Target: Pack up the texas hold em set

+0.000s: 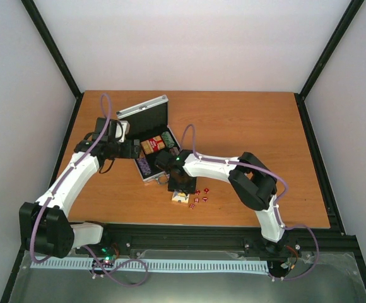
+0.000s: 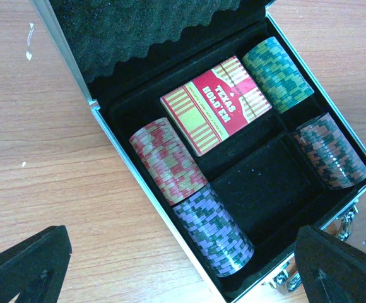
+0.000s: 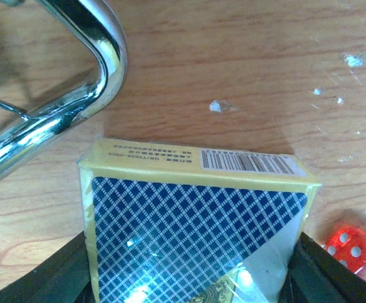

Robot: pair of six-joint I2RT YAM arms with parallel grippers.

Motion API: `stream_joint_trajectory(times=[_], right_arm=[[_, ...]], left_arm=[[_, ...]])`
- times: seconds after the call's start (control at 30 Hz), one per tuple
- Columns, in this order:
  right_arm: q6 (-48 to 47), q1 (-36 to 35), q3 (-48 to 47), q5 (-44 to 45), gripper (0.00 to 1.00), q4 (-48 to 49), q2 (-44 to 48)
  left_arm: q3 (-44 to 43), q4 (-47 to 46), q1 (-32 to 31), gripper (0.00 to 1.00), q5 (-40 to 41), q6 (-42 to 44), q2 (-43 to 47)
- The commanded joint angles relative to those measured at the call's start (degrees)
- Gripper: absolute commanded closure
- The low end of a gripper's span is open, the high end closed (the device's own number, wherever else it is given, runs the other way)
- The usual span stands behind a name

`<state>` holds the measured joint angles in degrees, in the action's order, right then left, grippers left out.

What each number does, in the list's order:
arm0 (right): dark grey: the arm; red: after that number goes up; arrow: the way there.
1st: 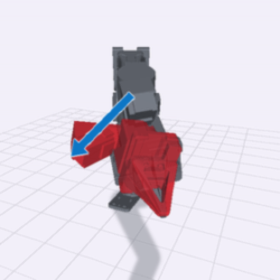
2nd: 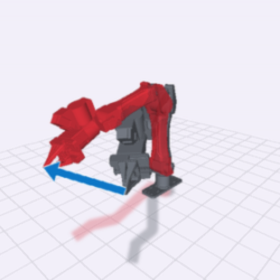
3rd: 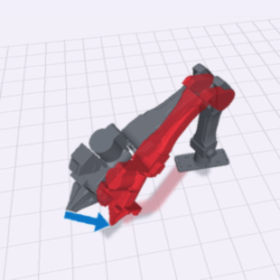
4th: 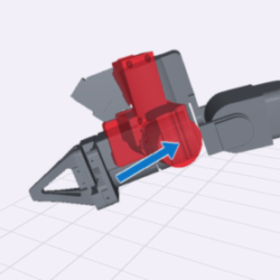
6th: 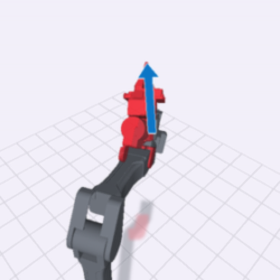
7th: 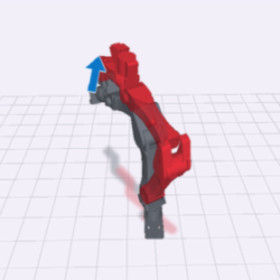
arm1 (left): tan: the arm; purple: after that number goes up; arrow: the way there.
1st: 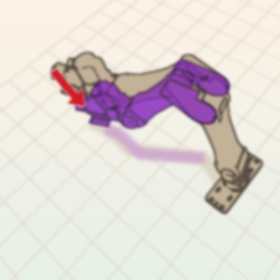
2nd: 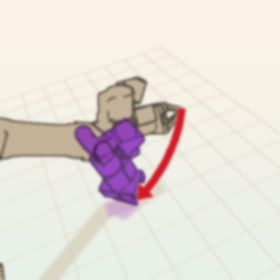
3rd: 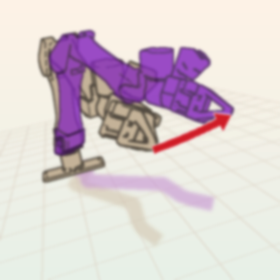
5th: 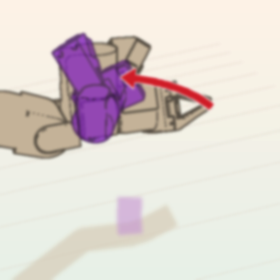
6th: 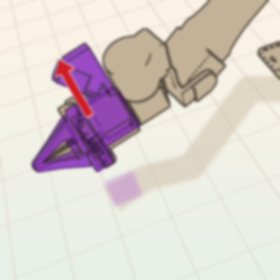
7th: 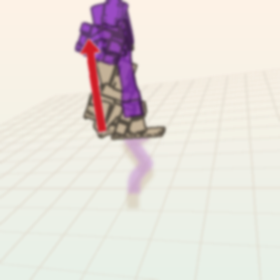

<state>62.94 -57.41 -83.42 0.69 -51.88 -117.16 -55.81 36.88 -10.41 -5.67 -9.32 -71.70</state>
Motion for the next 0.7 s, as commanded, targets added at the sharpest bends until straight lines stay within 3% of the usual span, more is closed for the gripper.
stream_joint_trajectory(times=[0.0, 0.33, 0.67], right_arm=[[-0.86, -0.84, -1.43, 0.90, 0.61, -0.45, 1.42], [-0.74, -1.02, -16.24, 5.02, 0.64, -4.19, 8.15], [12.17, 0.37, -23.11, 13.91, 0.64, 7.46, 1.07]], left_arm=[[-1.66, 0.34, 0.39, 0.00, 0.22, -0.53, 1.46], [-3.13, 2.07, 0.40, 0.00, 0.85, -0.65, 1.90], [-7.18, 5.50, 0.37, 0.00, 2.59, 0.51, 2.62]])
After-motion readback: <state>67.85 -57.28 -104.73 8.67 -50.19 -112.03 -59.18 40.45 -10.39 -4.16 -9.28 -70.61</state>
